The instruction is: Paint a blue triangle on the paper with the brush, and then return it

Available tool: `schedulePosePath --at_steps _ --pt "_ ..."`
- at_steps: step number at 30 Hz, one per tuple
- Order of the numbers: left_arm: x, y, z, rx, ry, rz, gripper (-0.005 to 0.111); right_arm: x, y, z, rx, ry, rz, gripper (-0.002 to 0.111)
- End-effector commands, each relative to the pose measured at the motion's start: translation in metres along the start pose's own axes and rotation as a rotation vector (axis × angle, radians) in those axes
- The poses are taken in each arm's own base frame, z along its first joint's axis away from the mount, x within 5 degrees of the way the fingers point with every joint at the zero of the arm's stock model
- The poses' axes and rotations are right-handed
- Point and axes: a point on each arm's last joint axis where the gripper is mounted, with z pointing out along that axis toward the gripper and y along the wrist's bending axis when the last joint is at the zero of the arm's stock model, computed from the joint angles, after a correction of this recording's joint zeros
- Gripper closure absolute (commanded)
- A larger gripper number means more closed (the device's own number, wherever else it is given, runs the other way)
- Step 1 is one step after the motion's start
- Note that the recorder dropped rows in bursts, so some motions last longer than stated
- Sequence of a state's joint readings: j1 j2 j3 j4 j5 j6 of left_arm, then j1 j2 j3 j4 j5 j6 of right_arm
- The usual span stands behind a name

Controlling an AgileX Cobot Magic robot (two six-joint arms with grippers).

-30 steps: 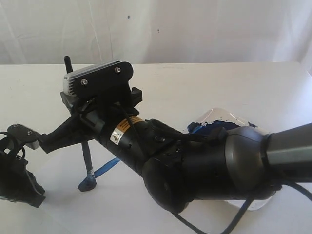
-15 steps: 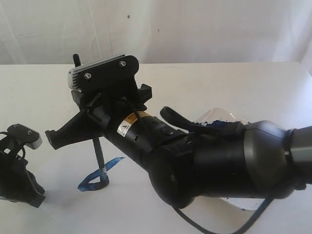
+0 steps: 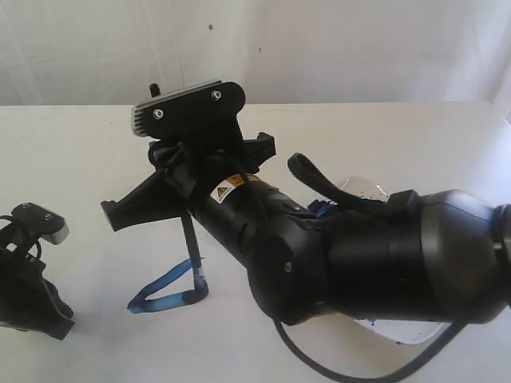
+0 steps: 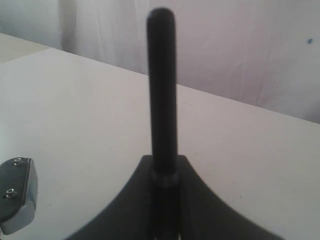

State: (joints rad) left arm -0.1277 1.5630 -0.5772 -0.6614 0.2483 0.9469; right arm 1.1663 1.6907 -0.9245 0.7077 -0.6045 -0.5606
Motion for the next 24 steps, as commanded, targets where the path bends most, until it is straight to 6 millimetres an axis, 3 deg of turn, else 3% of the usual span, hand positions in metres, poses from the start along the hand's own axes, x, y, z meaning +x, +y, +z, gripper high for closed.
schedulePosePath --at_steps 1,24 --pt "0.003 -0.004 0.001 0.035 0.018 -0.01 0.107 0.003 -0.004 -0.002 0.035 0.047 -0.031 0.108" --pt "0.003 -0.004 0.001 0.038 0.019 -0.01 0.107 -0.021 -0.018 -0.017 0.135 -0.024 -0.039 0.108"
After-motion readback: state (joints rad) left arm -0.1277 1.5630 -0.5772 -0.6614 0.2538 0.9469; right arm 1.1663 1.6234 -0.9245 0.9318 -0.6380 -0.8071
